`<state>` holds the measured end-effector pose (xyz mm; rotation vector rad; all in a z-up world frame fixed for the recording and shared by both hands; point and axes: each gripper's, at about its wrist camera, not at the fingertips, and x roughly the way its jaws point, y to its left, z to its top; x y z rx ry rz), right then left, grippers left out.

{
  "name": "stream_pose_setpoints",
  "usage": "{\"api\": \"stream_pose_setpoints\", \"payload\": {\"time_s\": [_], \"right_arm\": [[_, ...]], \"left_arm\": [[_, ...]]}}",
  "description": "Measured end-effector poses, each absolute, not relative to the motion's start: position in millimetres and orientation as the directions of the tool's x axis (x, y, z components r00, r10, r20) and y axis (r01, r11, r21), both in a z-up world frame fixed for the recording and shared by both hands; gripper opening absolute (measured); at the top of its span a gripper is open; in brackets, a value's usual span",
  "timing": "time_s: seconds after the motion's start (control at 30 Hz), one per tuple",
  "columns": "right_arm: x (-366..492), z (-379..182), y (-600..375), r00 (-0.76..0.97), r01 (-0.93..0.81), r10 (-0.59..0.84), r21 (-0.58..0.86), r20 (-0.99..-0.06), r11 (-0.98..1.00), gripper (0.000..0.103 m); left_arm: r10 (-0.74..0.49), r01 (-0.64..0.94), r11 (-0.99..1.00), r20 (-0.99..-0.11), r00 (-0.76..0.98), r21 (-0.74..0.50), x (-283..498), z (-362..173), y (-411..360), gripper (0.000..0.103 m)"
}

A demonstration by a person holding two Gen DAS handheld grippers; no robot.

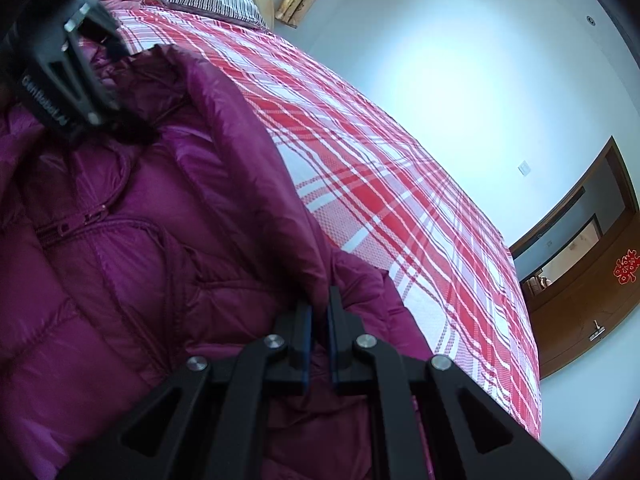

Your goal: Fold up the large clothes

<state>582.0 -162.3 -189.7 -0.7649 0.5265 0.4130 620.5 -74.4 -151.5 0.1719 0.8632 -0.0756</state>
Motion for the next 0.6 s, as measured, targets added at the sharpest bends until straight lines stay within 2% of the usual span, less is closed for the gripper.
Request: {"api": "stream_pose_setpoints", "payload": {"time_s": [0.1,0.23,0.33,0.37,0.4,0.43,0.47,0.6], "right_arm": [[581.6,-189.7,-162.5,0.795,-0.529,0.161,-0.54,-0.584,0.654,0.012],[581.0,-189.3,-162.6,0.796,-0.529,0.162,-0.54,-0.584,0.655,0.012],[580.5,-189.2,-162.3,0.798,-0.527,0.159,-0.544,-0.581,0.653,0.012],[580.2,-189.2,-162.2,0.798,-0.526,0.16,-0.544,-0.581,0.653,0.012],[580.1,-189.3,-162.2,0.798,-0.527,0.16,-0.544,-0.581,0.653,0.012],[580.1,-189.3,-162.2,0.798,-0.526,0.16,-0.544,-0.581,0.653,0.012],[579.7,-189.2,-162.3,0.799,-0.526,0.16,-0.545,-0.58,0.653,0.012],[579.8,-188.4,-163.1,0.797,-0.528,0.163,-0.54,-0.581,0.655,0.012]], "left_arm": [[0.0,0.168,0.97,-0.695,0.719,0.174,615.1,-129.4,-87.5,0.075],[0.019,0.274,0.915,-0.711,0.703,0.296,622.6,-134.2,-113.1,0.075],[0.085,0.289,0.874,-0.71,0.699,0.389,630.3,-147.9,-123.5,0.075],[0.105,0.283,0.865,-0.701,0.705,0.414,633.0,-149.5,-123.7,0.068],[0.12,0.265,0.863,-0.684,0.719,0.43,631.7,-148.7,-122.8,0.053],[0.115,0.257,0.87,-0.68,0.724,0.42,631.8,-147.2,-120.6,0.014],[0.112,0.241,0.886,-0.686,0.719,0.397,630.0,-145.8,-114.4,0.007],[0.085,0.212,0.914,-0.675,0.733,0.345,616.2,-146.6,-98.9,0.007]]}}
